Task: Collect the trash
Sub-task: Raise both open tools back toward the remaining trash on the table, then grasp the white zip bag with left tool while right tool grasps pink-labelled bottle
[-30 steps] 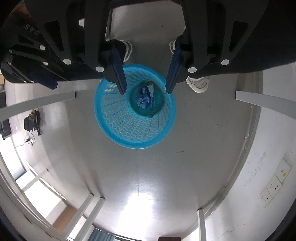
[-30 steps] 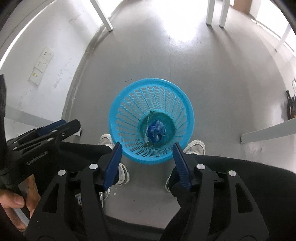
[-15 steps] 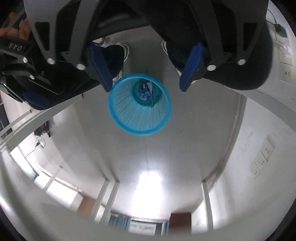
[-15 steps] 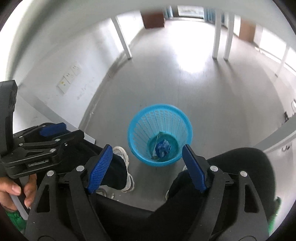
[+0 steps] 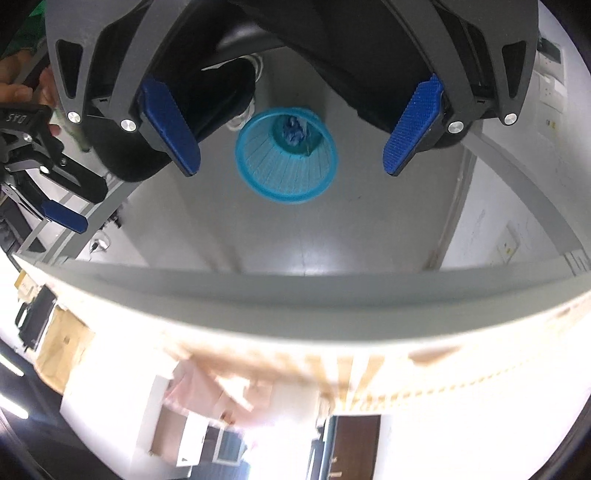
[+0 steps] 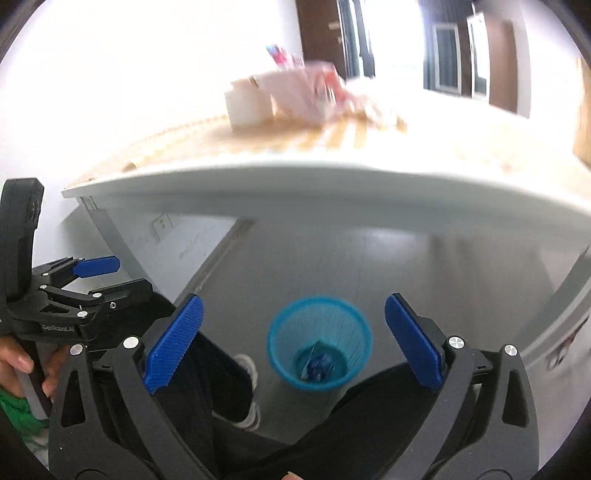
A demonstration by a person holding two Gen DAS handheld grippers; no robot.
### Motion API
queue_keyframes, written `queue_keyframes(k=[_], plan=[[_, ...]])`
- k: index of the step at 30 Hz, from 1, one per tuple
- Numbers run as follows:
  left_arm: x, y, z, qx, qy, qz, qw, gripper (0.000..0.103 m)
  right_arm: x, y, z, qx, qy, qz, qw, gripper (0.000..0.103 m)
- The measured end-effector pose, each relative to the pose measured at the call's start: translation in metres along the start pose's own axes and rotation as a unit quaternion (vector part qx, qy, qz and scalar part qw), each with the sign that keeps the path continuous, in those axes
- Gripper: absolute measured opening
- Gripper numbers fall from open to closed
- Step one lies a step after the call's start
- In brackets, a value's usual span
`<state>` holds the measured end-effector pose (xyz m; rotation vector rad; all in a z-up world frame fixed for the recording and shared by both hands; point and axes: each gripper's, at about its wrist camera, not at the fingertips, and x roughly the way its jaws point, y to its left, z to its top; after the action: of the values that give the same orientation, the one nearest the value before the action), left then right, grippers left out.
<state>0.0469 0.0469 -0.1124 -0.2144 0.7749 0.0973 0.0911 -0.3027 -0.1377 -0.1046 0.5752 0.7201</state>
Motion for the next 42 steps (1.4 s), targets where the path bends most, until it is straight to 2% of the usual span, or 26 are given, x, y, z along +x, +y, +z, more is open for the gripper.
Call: queue_keyframes(k=[5,9,15,18,21,25,29,42], plan=[[-0.024,-0.006,0.013,0.006,-0.031,-0.025,0.9992,0.097,-0.026,-0.008,0.022,0.0,-0.039,-0.011,0.999,0.094],[-0.043,-0.003,0.038,0.006,-0.067,-0.035,0.9971,0.097,-0.035,-0.016,0.047,0.006,-0.059,-0.015,0.998,0.094],[-0.047,-0.004,0.078,-0.018,-0.099,-0.069,0.9926,0.097,-0.047,-0.018,0.101,0.001,-0.1,-0.001,0.995,0.094],[-0.041,-0.007,0.089,-0.021,-0.108,-0.082,0.9905,0.097,-0.045,-0.02,0.129,-0.008,-0.108,0.007,0.994,0.094],[-0.034,-0.008,0.096,-0.02,-0.101,-0.091,0.9905,0.096,-0.031,-0.019,0.158,-0.03,-0.099,0.006,0.995,0.094],[-0.027,-0.005,0.105,-0.02,-0.092,-0.1,0.9905,0.096,-0.012,-0.018,0.19,-0.031,-0.092,0.026,0.995,0.094],[-0.017,0.003,0.113,-0.037,-0.078,-0.12,0.989,0.096,0.009,-0.016,0.22,-0.042,-0.082,0.026,0.995,0.094],[0.016,-0.006,0.139,-0.049,-0.062,-0.131,0.9883,0.093,0.085,0.009,0.283,-0.089,-0.007,0.039,0.995,0.09]])
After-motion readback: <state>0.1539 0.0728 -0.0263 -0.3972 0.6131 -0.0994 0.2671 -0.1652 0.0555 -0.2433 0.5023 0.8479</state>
